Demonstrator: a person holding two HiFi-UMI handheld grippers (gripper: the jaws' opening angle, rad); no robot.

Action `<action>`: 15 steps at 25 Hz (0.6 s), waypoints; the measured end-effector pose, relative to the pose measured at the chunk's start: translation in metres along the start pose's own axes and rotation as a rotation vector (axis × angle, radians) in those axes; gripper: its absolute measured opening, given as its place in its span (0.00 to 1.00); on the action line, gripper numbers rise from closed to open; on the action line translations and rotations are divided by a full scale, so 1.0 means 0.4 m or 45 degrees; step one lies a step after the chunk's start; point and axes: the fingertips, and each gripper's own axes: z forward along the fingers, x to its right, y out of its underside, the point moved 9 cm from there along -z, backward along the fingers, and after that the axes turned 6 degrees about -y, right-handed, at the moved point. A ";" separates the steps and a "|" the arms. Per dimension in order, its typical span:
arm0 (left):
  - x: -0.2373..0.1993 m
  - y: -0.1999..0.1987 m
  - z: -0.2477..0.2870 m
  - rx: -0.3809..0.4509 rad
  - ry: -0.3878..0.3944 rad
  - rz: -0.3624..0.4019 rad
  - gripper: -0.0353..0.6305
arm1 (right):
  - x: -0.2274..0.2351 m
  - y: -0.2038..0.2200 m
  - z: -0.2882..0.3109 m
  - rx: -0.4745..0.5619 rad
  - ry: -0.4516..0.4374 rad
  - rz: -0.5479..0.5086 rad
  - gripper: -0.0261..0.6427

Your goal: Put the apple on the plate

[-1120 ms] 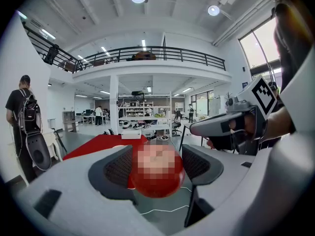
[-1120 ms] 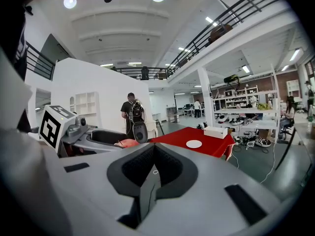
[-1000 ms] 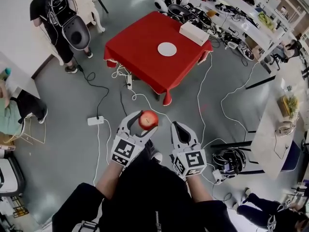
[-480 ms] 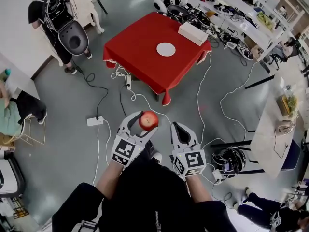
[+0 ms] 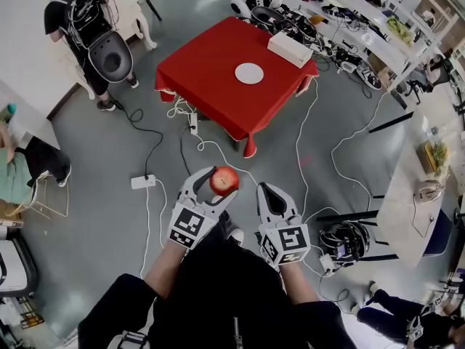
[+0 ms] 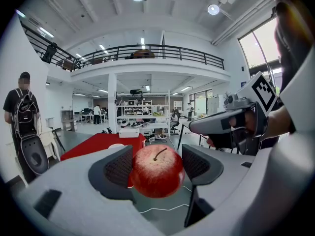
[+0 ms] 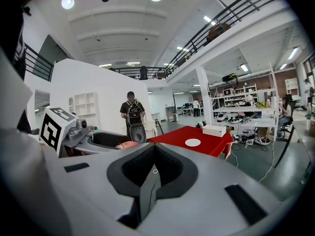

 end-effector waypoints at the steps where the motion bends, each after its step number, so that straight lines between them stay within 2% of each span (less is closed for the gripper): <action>1: -0.003 -0.002 0.000 -0.001 0.002 0.001 0.53 | -0.001 -0.004 0.002 0.000 0.000 0.000 0.06; 15: -0.013 -0.005 0.052 -0.014 0.022 0.000 0.53 | 0.036 0.000 0.019 -0.011 0.005 0.012 0.06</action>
